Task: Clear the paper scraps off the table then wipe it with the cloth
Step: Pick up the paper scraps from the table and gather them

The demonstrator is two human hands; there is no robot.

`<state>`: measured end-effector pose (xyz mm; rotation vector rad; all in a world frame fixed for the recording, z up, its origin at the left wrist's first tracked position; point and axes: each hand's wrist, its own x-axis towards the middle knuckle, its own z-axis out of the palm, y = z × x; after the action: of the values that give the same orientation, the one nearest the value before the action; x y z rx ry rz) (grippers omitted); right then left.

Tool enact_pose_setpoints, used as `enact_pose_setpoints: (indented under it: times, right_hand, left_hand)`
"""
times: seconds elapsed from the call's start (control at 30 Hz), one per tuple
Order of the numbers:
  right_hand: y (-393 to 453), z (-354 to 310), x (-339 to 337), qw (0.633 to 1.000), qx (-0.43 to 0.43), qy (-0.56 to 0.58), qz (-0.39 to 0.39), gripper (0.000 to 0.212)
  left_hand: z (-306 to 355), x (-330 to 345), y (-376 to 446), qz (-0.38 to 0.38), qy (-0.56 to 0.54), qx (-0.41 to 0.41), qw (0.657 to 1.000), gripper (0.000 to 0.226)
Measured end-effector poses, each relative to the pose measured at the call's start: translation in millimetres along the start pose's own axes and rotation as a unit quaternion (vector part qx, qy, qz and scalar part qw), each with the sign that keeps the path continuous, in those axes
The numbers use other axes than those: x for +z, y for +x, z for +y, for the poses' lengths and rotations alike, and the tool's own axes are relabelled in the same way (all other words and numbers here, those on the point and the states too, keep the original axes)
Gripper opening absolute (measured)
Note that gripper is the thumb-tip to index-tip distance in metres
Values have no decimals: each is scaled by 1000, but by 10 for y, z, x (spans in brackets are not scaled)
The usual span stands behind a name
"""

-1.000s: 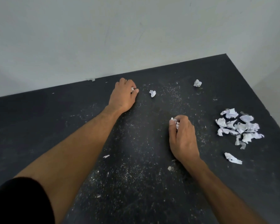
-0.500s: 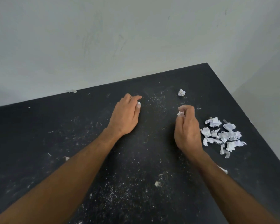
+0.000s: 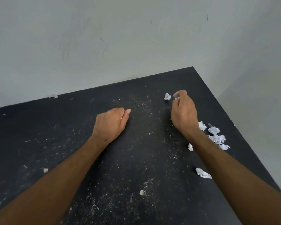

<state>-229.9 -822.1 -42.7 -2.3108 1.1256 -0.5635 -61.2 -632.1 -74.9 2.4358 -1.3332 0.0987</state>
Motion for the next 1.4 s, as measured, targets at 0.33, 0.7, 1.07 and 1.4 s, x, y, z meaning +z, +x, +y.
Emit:
enact_pose_setpoints:
  times: [0.33,0.7,1.07,1.4]
  right_hand:
    - [384,159,281,970,-97,-204,-87,30]
    - [-872,510,-672,997,-35,40,-52,24]
    - [-1901,1338,-1129,994,104,27,-37,17]
    - [-1441,1327,-1015,993,78,40,79,13]
  left_hand:
    - [342,-91,-199,-30,-168,-15,985,45]
    - [1369,62,-724,-174,-272,66,944,23]
    - [2051,387,-932,-167,-94,267,944,28]
    - [2123,441,-238,-58,-194,126,971,22]
